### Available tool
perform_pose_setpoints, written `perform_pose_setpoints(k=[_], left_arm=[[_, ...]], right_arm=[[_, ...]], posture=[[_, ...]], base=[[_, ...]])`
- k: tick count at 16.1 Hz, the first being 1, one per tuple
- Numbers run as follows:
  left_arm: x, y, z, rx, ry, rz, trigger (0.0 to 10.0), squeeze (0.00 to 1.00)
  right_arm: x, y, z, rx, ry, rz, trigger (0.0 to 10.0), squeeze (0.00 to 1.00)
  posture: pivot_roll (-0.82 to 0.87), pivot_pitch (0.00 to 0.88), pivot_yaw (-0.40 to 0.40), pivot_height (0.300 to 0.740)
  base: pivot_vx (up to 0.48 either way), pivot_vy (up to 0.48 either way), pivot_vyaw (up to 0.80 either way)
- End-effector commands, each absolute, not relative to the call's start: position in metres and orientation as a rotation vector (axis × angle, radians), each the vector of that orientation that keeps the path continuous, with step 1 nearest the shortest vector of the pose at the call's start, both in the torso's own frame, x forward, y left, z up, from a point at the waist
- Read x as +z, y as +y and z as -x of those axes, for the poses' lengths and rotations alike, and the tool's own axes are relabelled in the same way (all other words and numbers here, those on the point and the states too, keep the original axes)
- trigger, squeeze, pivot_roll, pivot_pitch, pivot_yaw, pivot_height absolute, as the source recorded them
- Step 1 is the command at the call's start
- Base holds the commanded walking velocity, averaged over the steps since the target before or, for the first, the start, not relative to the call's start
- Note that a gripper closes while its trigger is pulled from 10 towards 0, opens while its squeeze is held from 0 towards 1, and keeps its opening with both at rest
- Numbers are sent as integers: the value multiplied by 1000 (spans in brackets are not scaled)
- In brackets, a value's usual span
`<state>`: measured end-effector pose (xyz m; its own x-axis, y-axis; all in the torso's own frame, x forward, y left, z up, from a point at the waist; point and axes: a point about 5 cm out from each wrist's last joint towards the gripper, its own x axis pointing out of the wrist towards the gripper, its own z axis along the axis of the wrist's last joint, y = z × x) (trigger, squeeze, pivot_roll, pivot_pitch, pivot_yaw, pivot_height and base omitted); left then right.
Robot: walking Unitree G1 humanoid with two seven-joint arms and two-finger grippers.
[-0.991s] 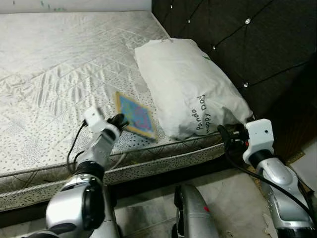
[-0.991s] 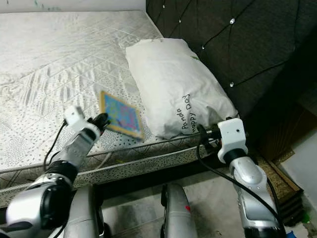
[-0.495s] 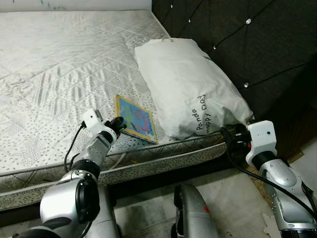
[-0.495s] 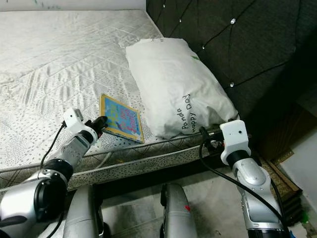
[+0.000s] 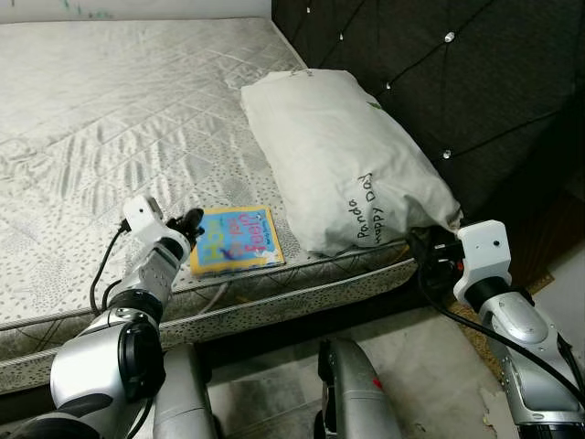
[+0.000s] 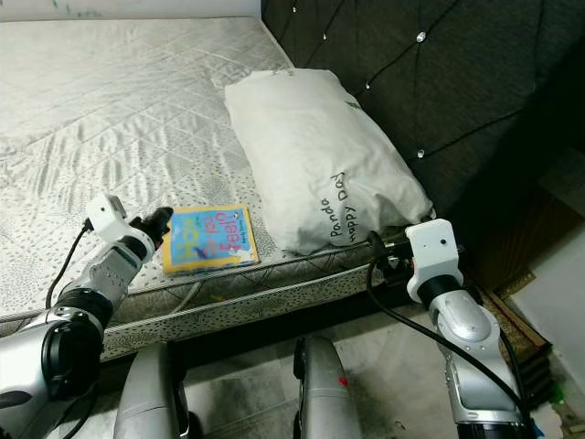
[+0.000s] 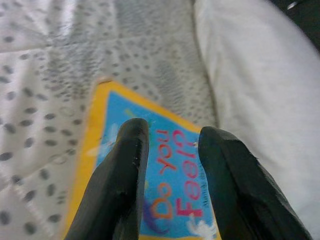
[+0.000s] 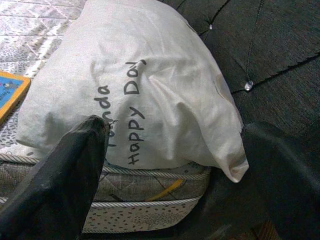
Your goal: Clean up the room
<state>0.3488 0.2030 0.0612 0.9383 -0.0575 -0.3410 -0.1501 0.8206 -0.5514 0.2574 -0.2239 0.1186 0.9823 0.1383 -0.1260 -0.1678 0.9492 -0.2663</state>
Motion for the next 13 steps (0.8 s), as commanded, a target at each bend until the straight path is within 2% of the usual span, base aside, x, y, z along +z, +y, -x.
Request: perform_pose_setpoints(k=[1, 5, 7, 9, 12, 13], left_arm=[[57, 209, -346, 84, 385, 571, 10000, 1000], [63, 217, -348, 116, 342, 472, 10000, 1000], [65, 211, -348, 87, 301, 445, 10000, 1000], [55, 211, -337, 86, 287, 395, 10000, 1000], [48, 217, -325, 130, 264, 395, 10000, 1000], [47, 219, -311, 161, 214, 379, 10000, 1000]], right_arm=[[123, -224, -259, 150, 89, 288, 10000, 0], [119, -219, -261, 144, 86, 267, 10000, 0], [116, -205, -272, 152, 67, 221, 10000, 0], [114, -186, -283, 170, 49, 180, 10000, 0], [112, -180, -288, 169, 43, 145, 10000, 0], [113, -176, -294, 159, 41, 103, 10000, 0]], posture=[[-273, 0, -78, 579], [-232, 0, -63, 579], [-180, 0, -53, 579], [-121, 0, -37, 579], [-90, 0, -24, 579], [-72, 0, -19, 579]], base=[[0, 0, 0], [0, 0, 0], [0, 0, 0], [0, 0, 0], [0, 0, 0], [0, 0, 0]])
